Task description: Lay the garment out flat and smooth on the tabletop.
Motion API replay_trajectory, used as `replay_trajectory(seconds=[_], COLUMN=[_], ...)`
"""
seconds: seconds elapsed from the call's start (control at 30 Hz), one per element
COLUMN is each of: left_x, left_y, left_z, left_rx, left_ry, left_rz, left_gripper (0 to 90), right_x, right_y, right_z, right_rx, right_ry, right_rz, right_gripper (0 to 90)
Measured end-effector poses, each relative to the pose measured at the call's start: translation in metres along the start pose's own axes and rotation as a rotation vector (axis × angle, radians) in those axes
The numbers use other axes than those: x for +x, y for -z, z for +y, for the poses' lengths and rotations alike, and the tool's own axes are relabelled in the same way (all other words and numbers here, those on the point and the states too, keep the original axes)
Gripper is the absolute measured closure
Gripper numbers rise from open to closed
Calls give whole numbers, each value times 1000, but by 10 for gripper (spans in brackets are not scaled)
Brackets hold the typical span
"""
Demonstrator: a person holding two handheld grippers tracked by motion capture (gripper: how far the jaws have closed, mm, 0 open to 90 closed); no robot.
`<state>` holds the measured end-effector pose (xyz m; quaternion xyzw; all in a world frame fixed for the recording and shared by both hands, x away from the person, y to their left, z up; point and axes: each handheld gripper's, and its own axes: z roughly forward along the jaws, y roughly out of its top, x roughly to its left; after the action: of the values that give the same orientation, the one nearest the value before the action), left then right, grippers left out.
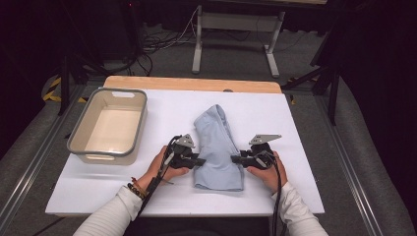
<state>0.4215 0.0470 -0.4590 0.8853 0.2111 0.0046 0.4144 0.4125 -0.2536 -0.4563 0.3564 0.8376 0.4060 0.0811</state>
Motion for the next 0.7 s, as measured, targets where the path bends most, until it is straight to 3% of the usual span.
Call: replay_trajectory(seconds=[0.3,0.53,0.7], left_x=[-2,-4,-4], left_y=[16,25,33], left_z=[1,-5,-10], left_rx=[8,23,28], left_ry=[-46,-60,-92], left_rz=[50,75,95], left_gripper=[740,731,720], right_x=[11,22,28], right_y=[-4,-11,-16], right_z=[5,11,13], right_rx=[-34,-35,-38], right_ry=[50,90,104], right_rz=[-40,-53,-54], right_gripper=[642,639,636])
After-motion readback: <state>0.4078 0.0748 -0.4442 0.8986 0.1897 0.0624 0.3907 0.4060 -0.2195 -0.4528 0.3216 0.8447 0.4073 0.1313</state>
